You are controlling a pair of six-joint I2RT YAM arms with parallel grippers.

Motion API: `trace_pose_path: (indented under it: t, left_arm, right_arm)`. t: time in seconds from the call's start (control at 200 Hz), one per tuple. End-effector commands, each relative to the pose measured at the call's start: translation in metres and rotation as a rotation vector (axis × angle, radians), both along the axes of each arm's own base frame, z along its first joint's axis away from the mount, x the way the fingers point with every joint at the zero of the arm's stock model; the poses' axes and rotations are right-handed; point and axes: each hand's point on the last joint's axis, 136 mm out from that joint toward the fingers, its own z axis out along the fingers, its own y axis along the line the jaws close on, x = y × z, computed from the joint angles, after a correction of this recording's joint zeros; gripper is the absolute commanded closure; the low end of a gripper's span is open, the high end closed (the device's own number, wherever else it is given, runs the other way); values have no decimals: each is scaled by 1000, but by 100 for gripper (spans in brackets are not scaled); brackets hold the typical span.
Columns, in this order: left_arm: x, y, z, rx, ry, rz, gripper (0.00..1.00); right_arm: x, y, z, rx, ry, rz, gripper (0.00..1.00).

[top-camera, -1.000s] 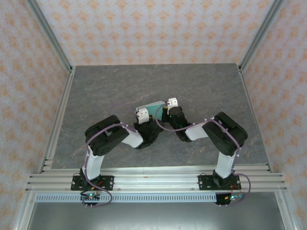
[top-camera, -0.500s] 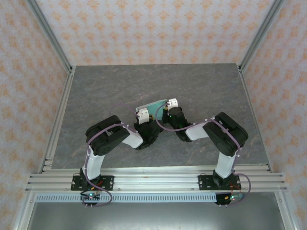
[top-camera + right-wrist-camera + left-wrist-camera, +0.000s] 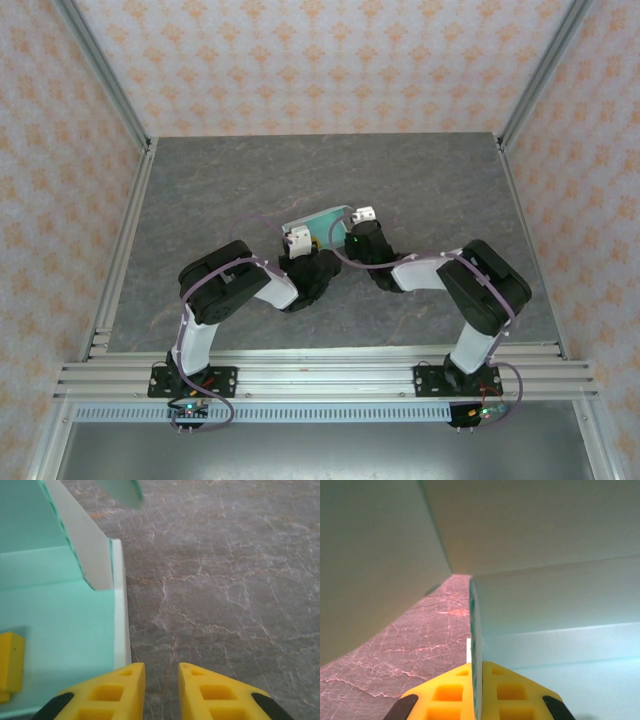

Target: Fold the paper box

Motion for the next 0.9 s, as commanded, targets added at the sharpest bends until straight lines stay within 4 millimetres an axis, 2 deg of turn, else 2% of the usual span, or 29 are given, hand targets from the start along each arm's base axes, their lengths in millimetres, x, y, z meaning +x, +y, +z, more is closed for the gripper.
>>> trace_pose_path:
  t: [0.0,0.19,0.325,0.42,0.495,0.636,0.781,0.896]
  left_arm:
    - [-14,24,-44,198,184,-4,100]
    - [-15,24,-42,199,184,-6,100]
    - [-14,24,-42,198,183,-6,100]
    - [-14,24,-42,198,184,-7,100]
    - [-15,24,-42,197,185,-8,100]
    - [-14,23,-42,193,183,-8,100]
    - [-14,23,-43,196,187,-10,100]
    - [-14,23,-42,194,185,-7,100]
  right_arm:
    - [-2,-2,17,6,20,6,70]
    - [-5,-1,53,80,31,41,59]
    - [-6,-6,95,176,11,47,52]
    - [0,-8,123,217,1,27,45]
    - [9,-2,136,210,26,22,41]
    - [29,13,137,176,101,21,37]
    - [44,29,126,124,174,37,36]
    - [47,42,111,65,238,69,35]
